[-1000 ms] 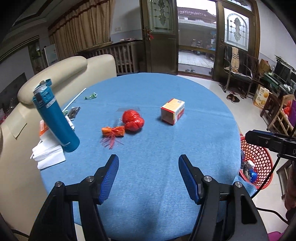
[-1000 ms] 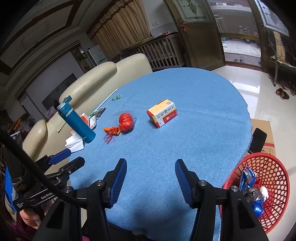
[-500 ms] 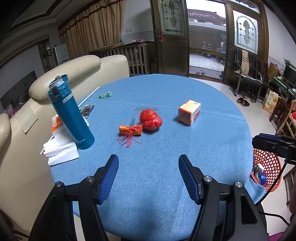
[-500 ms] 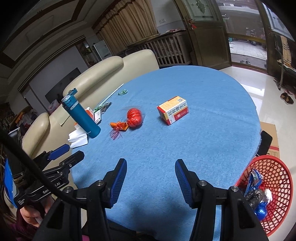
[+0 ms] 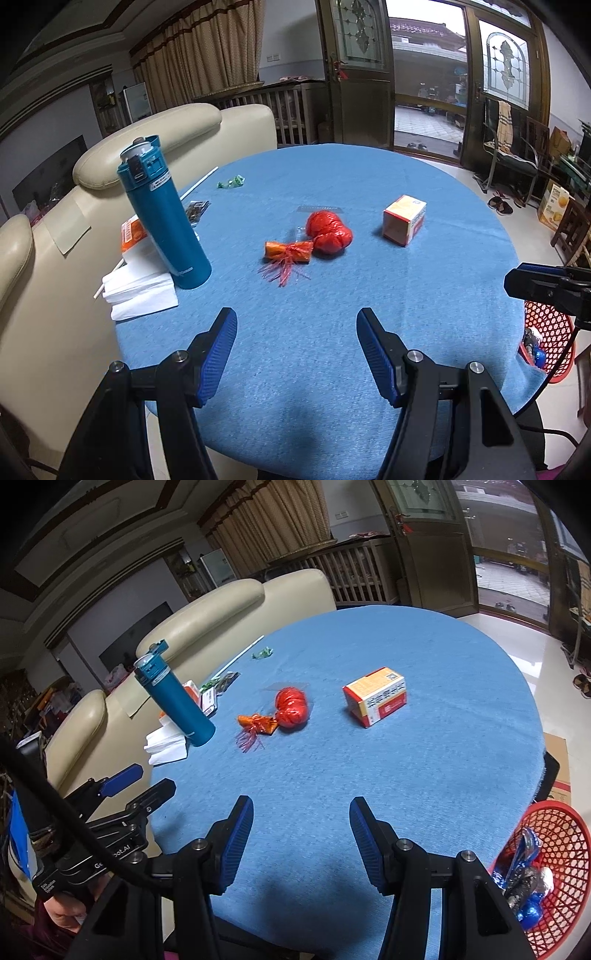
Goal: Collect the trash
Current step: 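Bring both grippers back over the remaining trash on the table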
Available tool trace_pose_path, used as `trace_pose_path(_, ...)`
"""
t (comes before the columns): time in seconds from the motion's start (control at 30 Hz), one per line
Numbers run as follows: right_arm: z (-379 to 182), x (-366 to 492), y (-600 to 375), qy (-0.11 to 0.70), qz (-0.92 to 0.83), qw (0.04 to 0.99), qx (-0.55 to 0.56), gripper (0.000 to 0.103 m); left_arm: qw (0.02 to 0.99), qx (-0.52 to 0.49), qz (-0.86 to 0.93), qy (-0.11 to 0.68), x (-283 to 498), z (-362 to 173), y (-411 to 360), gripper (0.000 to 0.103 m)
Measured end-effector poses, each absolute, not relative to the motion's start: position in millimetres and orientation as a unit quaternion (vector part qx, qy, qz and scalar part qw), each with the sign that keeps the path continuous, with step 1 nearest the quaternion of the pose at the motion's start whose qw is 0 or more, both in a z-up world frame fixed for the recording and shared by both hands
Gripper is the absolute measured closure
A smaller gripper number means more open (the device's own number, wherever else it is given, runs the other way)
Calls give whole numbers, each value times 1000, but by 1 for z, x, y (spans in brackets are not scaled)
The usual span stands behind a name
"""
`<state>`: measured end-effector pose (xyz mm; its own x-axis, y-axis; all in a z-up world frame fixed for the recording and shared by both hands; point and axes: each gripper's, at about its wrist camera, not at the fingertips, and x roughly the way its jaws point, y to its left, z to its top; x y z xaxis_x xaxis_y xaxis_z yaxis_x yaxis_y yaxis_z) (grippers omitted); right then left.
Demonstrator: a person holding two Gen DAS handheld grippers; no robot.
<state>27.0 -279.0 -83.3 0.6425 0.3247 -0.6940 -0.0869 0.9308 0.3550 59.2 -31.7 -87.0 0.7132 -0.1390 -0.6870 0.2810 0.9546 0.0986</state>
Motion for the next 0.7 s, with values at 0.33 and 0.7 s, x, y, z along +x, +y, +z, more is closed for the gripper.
trace_pose_path(0.33,-90,36,-258,419,132,888,135,45,918,91,-104,372,65,-95,-21,35)
trace_pose_path(0.7,-104,50,-253,437,135,878,141,45,909,82,-96,398,79,-114,-12,35)
